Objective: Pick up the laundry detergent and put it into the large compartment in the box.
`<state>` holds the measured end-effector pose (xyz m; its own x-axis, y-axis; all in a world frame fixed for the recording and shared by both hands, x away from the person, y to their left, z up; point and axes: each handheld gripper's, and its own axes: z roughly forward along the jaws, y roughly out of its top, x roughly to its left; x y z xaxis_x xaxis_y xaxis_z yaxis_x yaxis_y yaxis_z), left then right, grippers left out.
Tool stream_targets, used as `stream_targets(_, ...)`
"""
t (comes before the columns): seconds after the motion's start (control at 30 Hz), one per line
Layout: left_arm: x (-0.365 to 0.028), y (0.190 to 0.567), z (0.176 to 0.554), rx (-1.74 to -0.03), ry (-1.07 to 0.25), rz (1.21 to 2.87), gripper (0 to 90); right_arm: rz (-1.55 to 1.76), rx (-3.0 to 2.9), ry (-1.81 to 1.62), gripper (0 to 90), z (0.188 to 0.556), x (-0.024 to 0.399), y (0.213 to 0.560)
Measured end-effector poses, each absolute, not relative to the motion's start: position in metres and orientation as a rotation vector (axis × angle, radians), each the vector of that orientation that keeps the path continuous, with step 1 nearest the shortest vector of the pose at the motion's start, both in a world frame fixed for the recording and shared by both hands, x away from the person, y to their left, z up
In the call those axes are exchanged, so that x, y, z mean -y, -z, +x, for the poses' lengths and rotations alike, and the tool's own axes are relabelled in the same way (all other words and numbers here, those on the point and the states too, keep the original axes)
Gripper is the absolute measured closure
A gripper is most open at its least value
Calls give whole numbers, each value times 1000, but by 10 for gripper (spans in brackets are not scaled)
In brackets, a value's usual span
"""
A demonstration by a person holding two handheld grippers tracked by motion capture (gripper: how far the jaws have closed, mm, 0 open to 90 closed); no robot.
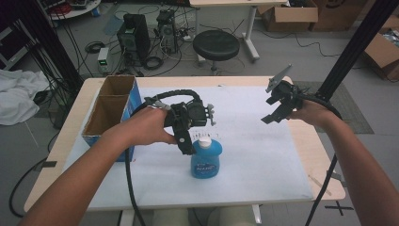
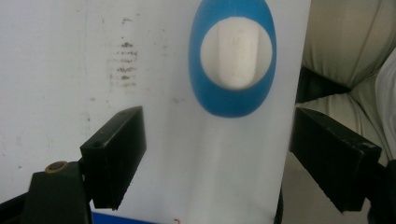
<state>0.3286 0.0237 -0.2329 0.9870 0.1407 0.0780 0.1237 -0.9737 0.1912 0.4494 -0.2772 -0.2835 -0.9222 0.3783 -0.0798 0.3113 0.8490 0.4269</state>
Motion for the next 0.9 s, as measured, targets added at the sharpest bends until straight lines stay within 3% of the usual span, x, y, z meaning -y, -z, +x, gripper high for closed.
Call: stream_targets(0.9,18,264,330,-85,-113,3032,196,538,-2867,-641,160,450,279,285)
